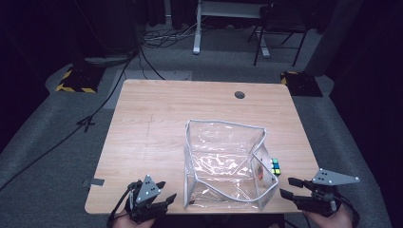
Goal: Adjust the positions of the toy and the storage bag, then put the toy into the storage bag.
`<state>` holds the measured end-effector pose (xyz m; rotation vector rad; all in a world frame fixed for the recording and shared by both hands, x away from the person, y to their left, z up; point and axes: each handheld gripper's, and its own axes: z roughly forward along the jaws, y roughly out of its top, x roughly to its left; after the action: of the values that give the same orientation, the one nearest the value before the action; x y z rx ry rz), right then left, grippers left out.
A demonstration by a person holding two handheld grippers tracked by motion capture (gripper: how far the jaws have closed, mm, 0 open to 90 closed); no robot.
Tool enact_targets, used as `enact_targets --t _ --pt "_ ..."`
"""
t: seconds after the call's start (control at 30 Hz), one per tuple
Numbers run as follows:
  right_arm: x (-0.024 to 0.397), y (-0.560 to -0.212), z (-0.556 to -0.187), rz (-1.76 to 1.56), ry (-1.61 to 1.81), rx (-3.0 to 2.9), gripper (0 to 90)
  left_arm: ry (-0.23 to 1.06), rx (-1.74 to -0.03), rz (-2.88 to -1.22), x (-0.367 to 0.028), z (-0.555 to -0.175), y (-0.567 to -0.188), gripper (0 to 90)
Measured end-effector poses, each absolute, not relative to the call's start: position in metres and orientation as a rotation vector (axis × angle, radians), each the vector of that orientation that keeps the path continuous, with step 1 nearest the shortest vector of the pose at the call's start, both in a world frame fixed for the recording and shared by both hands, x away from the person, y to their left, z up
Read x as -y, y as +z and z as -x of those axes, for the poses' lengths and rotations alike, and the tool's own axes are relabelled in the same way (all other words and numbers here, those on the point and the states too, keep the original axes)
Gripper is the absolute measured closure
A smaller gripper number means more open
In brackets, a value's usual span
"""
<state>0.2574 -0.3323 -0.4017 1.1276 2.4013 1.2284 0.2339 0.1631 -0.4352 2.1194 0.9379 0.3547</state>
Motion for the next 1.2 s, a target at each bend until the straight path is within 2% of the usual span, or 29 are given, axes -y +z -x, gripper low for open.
enact_targets --t 0.4,0.67,1.2 --pt "0.332 -0.409 -0.289 -1.218 1.151 -2.296 34.4 0.421 -1.088 -2.114 -0.187 -0.285 -0.459 45.5" --pt "0.329 -0.415 -0.305 -1.266 1.132 -2.243 30.8 0.464 -1.123 -2.141 -0.186 -0.308 -0.473 44.5" --pt "0.301 -0.443 -0.343 -1.380 0.977 -2.227 17.7 0.495 -1.182 -2.146 -0.193 -0.326 -0.497 40.9"
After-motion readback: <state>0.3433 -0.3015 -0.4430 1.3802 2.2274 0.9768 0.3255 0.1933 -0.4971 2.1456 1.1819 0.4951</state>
